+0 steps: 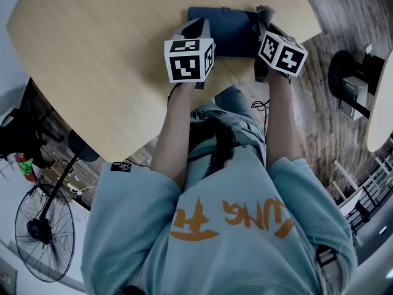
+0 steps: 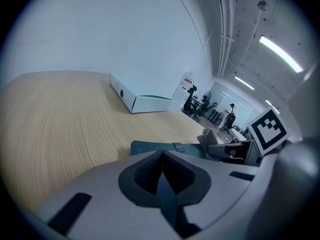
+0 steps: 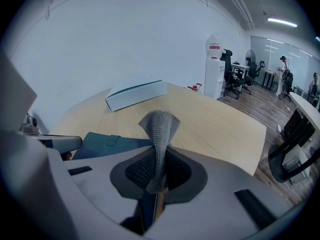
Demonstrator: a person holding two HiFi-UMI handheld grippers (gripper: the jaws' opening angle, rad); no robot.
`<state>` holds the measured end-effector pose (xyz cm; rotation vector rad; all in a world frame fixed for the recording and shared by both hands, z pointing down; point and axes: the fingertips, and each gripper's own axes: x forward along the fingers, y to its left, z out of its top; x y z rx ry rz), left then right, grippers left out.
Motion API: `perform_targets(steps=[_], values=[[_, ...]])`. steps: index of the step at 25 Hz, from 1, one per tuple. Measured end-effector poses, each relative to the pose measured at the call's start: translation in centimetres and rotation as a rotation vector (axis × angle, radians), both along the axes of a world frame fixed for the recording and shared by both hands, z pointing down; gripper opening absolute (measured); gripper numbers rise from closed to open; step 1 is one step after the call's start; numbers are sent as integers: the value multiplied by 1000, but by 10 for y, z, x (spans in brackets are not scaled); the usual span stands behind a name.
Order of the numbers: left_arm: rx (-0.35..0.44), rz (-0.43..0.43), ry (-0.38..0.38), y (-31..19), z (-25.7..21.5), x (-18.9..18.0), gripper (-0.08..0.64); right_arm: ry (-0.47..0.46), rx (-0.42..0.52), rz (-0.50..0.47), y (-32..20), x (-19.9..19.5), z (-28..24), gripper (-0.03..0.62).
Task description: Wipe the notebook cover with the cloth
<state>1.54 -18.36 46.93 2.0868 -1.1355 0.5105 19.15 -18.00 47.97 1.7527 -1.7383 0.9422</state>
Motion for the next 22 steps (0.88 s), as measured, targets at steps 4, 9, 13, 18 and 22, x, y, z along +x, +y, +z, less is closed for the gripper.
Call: perform_targets(steps=[4, 9, 13, 18, 22], values=[[9, 2, 5, -1, -3, -2, 17, 22, 10, 40, 3, 8, -4, 29], [27, 7, 18, 1, -10, -9, 17, 9, 75, 59, 10, 2, -19, 29], [37, 26, 25, 4, -11, -6, 17, 2, 105, 72, 17, 1, -27, 29], [65, 29, 53, 9, -21, -5, 17, -9, 147, 73, 30, 3, -34, 29], [110, 1, 90, 11, -43, -11, 17, 7, 196, 63, 39, 3, -60, 29]])
